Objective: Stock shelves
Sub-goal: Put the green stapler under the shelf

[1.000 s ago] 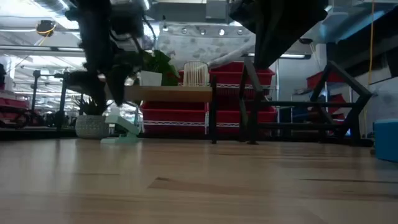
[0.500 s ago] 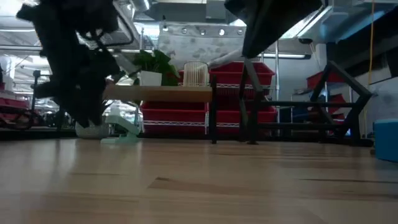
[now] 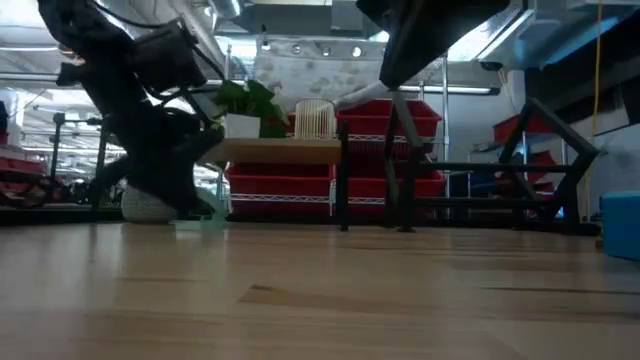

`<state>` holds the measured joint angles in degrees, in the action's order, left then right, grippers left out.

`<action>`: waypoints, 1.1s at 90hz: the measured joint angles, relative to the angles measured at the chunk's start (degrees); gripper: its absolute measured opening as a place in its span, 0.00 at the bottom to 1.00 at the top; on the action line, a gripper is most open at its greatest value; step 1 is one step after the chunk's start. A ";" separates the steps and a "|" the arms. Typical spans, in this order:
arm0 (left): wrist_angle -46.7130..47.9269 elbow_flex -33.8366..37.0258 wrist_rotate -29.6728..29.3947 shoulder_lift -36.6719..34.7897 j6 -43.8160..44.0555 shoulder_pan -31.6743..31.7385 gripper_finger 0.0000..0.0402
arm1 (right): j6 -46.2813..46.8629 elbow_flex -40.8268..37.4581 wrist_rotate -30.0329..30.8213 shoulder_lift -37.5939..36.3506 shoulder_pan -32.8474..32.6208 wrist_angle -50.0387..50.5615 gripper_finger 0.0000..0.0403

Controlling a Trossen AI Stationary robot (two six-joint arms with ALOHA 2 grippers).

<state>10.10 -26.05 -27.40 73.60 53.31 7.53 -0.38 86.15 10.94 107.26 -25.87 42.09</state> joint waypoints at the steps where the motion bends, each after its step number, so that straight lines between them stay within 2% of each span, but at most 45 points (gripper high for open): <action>1: -0.30 0.11 0.01 0.01 -0.22 0.33 0.16 | 0.00 0.00 0.00 0.00 0.00 -0.11 0.00; 26: -4.95 2.60 -0.02 0.00 -5.63 7.22 0.13 | 0.00 0.00 0.01 0.00 0.00 -0.49 0.00; 45: -14.86 5.41 0.00 1.27 -7.24 9.35 0.13 | 0.00 0.00 0.02 0.00 0.00 -0.58 0.00; 74: -27.45 5.78 0.22 10.30 -7.28 9.34 0.13 | -0.02 0.00 0.06 0.00 0.00 -1.10 0.00; 87: -26.59 5.76 0.61 9.37 -7.05 7.20 0.13 | -0.07 0.00 1.64 0.00 -0.04 0.33 0.00; 99: -22.16 5.78 3.45 5.20 -5.26 2.20 0.13 | -0.04 0.00 3.92 -0.33 -0.82 4.74 0.00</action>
<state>-12.07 -20.27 -23.95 78.81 48.05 9.73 -0.42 86.15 14.86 106.93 -26.68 46.82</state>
